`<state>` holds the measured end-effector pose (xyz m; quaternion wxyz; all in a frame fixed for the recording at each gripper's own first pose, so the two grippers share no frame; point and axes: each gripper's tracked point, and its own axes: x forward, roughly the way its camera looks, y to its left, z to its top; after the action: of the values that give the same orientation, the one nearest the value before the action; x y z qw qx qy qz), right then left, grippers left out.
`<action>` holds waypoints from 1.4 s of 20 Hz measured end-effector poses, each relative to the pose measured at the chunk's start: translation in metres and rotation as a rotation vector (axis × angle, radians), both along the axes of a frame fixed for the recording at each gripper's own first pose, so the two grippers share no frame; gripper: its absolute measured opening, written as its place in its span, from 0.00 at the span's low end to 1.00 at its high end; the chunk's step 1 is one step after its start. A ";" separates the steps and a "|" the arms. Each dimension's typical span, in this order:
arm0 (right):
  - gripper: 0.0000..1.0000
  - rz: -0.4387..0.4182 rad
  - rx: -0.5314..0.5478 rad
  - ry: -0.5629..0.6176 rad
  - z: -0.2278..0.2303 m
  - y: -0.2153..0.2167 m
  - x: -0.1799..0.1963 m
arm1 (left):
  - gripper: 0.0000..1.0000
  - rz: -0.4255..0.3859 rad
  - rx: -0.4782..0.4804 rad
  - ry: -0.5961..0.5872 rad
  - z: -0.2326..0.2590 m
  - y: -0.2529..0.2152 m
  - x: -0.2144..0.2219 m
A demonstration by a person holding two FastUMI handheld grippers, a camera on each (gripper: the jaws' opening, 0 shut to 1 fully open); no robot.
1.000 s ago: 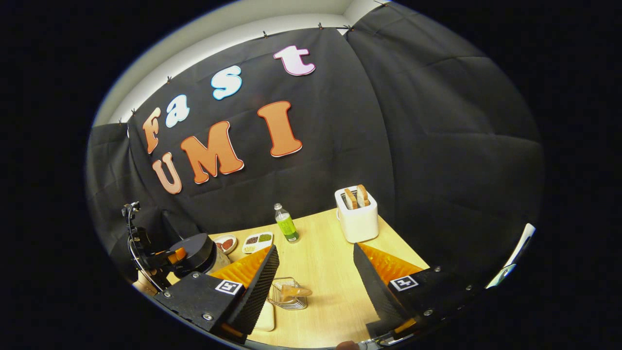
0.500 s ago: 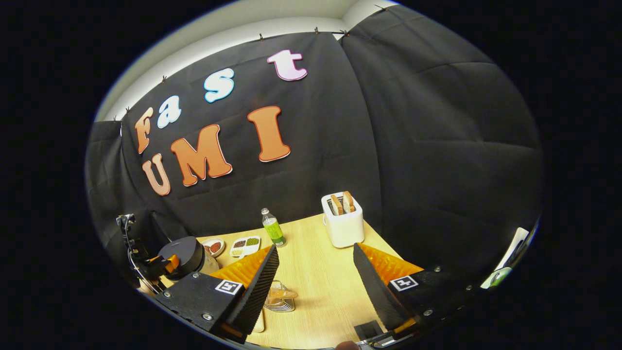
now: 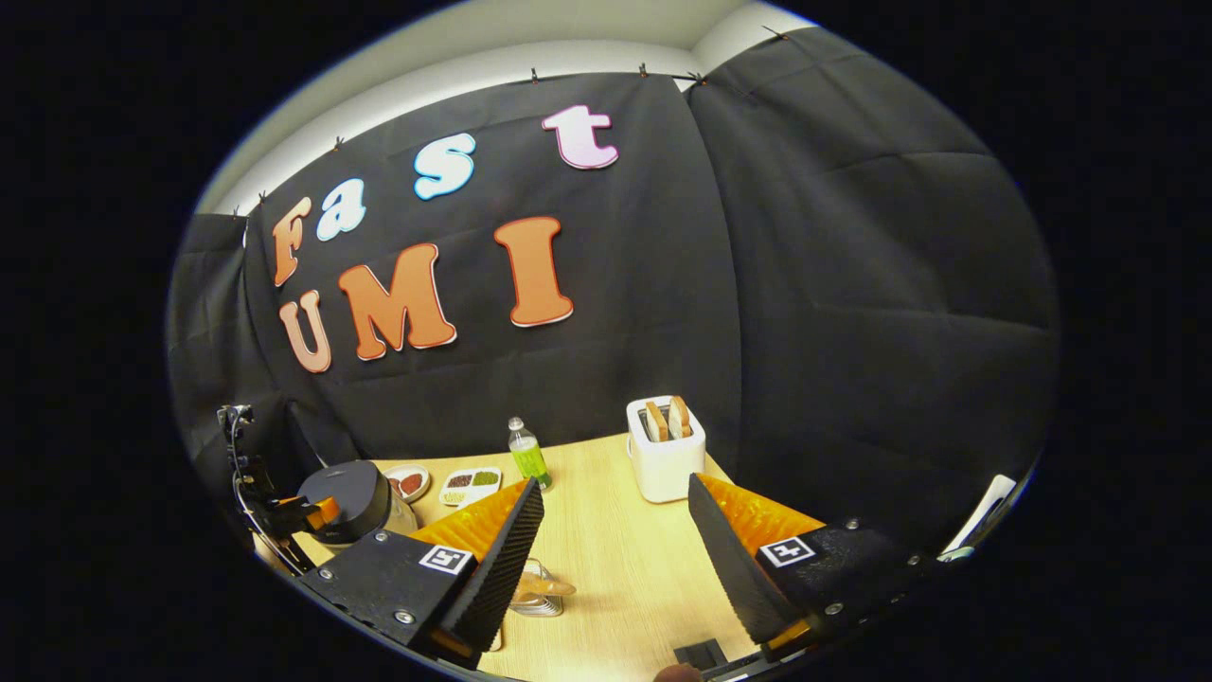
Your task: Close the left gripper, press the button to open the rice cooker; take a wooden spoon from the chopstick holder with the right hand, scoop a spoonful of rice and pour it into the rice cooker, then put the wooden spoon back into the chopstick holder.
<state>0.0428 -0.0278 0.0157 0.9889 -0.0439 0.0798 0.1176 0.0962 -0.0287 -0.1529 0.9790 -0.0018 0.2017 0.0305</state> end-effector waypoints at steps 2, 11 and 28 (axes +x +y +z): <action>0.95 0.012 -0.021 -0.033 0.014 0.008 0.004 | 1.00 -0.041 0.009 -0.031 0.041 0.000 -0.004; 0.95 0.099 -0.065 -0.146 0.086 0.055 0.012 | 0.96 -0.004 0.013 -0.291 0.237 0.050 -0.059; 0.95 0.060 -0.088 -0.189 0.100 0.031 -0.002 | 0.96 -0.002 -0.006 -0.378 0.272 0.046 -0.068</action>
<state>0.0408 0.0036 0.1153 0.9851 -0.1005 -0.0102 0.1391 0.0284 0.0176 0.1189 0.9995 -0.0104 0.0141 0.0281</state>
